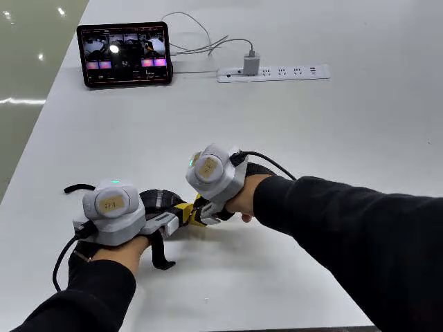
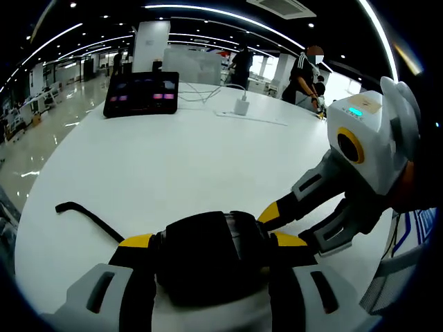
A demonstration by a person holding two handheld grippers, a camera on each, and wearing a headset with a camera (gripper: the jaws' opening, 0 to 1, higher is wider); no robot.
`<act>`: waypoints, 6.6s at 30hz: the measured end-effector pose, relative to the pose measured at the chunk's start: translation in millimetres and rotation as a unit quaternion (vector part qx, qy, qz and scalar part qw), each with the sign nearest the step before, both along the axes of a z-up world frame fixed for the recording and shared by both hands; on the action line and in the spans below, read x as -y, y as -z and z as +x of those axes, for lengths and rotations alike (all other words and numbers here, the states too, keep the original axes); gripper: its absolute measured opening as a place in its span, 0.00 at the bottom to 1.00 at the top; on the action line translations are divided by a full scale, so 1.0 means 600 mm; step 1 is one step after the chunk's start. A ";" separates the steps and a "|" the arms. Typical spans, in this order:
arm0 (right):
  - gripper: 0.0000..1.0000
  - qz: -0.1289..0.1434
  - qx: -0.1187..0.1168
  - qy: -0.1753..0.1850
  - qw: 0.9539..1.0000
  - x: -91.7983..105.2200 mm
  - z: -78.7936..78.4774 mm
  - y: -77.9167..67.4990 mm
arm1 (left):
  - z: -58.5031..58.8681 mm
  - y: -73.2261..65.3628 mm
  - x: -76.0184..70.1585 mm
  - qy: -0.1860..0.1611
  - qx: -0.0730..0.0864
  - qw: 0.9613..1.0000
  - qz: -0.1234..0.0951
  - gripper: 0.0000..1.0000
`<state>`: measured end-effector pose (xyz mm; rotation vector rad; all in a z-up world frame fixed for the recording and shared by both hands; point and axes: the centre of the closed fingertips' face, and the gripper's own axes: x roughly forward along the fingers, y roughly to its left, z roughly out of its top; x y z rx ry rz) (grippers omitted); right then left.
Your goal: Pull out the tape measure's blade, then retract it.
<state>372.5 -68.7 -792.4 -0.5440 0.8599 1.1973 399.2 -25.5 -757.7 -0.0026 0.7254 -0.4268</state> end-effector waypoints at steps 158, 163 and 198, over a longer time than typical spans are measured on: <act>0.99 0.078 0.083 0.269 0.956 0.573 -0.181 -0.134 | -0.063 -0.089 -0.093 0.258 0.065 0.963 0.046 0.99; 0.99 0.076 0.077 0.267 0.958 0.570 -0.177 -0.130 | -0.060 -0.089 -0.091 0.258 0.065 0.963 0.043 0.99; 0.99 0.073 0.079 0.273 0.956 0.568 -0.182 -0.133 | -0.057 -0.082 -0.081 0.273 0.063 0.959 0.036 0.99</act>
